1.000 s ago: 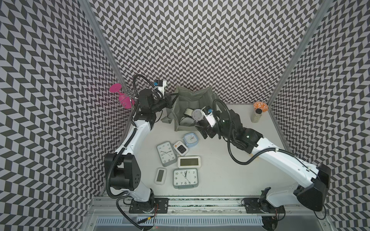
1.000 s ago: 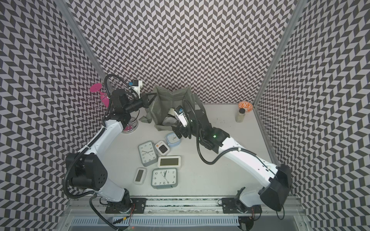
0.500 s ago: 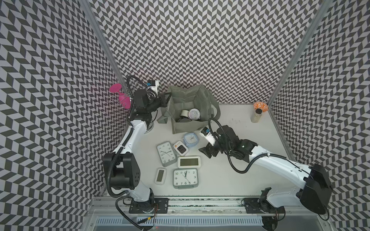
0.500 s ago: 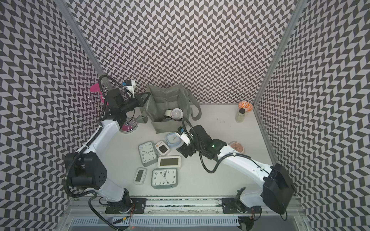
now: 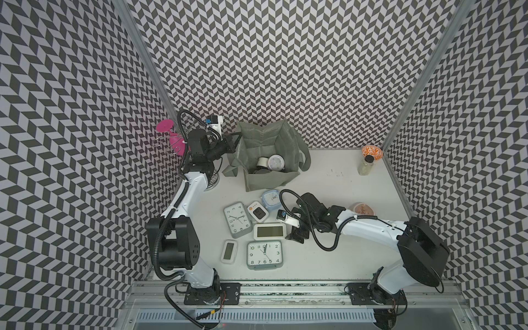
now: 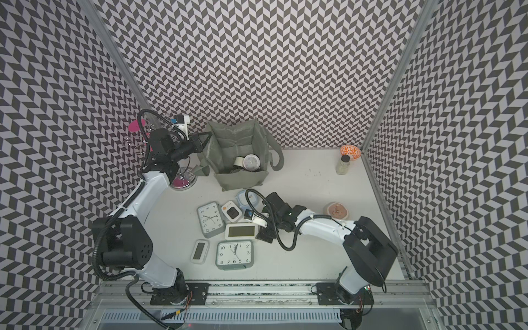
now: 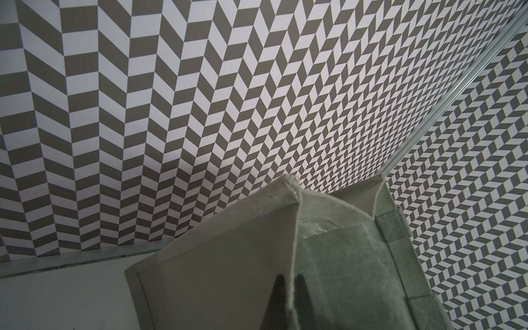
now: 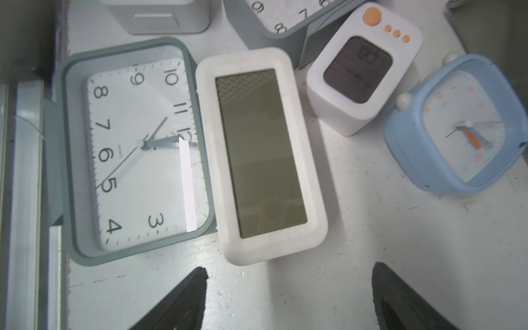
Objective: Put the alarm clock into the canvas bag
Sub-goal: Pick up the alarm from the center of the board.
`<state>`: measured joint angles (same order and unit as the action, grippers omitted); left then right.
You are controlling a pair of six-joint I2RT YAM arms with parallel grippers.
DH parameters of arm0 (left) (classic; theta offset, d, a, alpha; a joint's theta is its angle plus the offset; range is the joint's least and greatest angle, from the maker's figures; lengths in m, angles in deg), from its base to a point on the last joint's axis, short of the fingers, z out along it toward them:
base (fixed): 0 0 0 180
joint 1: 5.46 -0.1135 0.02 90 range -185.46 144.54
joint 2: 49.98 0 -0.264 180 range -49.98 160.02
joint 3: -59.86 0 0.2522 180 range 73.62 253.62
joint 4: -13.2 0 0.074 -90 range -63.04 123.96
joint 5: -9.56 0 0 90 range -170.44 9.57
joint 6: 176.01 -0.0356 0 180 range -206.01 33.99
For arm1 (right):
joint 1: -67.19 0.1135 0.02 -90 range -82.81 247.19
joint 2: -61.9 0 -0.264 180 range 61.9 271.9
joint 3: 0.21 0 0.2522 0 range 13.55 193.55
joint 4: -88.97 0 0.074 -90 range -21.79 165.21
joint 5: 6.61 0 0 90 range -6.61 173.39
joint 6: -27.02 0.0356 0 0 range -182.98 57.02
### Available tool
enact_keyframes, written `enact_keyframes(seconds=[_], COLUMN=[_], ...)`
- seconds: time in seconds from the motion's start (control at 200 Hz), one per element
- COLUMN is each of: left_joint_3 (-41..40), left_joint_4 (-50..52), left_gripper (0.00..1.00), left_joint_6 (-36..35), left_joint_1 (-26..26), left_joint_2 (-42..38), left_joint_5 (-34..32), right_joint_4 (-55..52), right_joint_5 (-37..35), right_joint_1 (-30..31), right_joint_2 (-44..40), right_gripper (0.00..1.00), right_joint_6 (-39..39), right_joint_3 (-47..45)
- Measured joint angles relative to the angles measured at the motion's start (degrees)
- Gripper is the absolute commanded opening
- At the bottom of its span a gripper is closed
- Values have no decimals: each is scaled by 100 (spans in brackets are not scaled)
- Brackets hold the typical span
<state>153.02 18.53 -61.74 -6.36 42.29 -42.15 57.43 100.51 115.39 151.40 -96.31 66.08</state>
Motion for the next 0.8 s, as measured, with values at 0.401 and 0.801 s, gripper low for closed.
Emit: enact_keyframes(seconds=[0.401, 0.801], left_joint_3=[-22, -87], left_joint_4=[-55, -168], left_gripper=[0, 0], left_joint_6=[90, 105], left_joint_1=[0, 0], left_joint_2=[0, 0], left_joint_5=[55, 83], right_joint_4=[286, 470], right_joint_5=[68, 79], right_joint_1=[114, 273], right_joint_2=[575, 1095], right_gripper=[92, 87], right_joint_6=[-627, -614], right_joint_3=[28, 490])
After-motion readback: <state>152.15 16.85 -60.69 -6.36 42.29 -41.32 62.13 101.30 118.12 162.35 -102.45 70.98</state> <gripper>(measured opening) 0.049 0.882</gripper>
